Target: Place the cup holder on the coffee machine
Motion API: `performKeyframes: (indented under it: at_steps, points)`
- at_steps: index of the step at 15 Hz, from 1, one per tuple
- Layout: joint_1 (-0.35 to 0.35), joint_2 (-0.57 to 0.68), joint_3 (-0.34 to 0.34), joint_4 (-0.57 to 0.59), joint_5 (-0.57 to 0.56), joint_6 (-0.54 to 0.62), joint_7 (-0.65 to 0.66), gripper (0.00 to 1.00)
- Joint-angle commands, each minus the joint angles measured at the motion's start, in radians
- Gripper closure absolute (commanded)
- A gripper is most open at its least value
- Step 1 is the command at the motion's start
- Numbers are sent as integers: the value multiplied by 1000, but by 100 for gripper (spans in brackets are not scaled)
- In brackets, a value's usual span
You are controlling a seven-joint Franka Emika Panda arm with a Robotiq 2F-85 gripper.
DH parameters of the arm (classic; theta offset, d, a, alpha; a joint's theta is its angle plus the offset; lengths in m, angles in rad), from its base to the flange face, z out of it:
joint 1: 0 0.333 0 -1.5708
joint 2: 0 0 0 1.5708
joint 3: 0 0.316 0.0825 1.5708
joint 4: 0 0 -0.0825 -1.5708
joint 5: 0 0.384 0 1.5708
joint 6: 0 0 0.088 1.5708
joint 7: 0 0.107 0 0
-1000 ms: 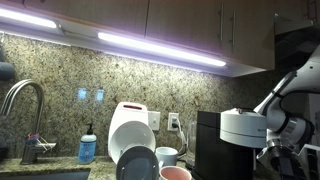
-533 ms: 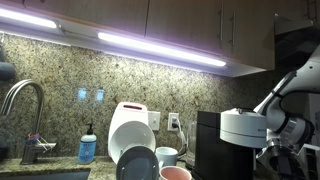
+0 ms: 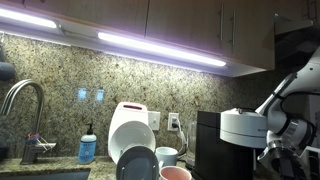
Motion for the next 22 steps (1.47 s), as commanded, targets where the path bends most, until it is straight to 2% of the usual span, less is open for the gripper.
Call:
performKeyframes:
  at_steps: [1, 15, 22]
  points:
    - [-10, -4, -2, -18, 25, -27, -39, 95]
    - [-16, 7, -13, -76, 205, -33, -137, 95]
    - [18, 8, -30, -84, 110, -63, -135, 95]
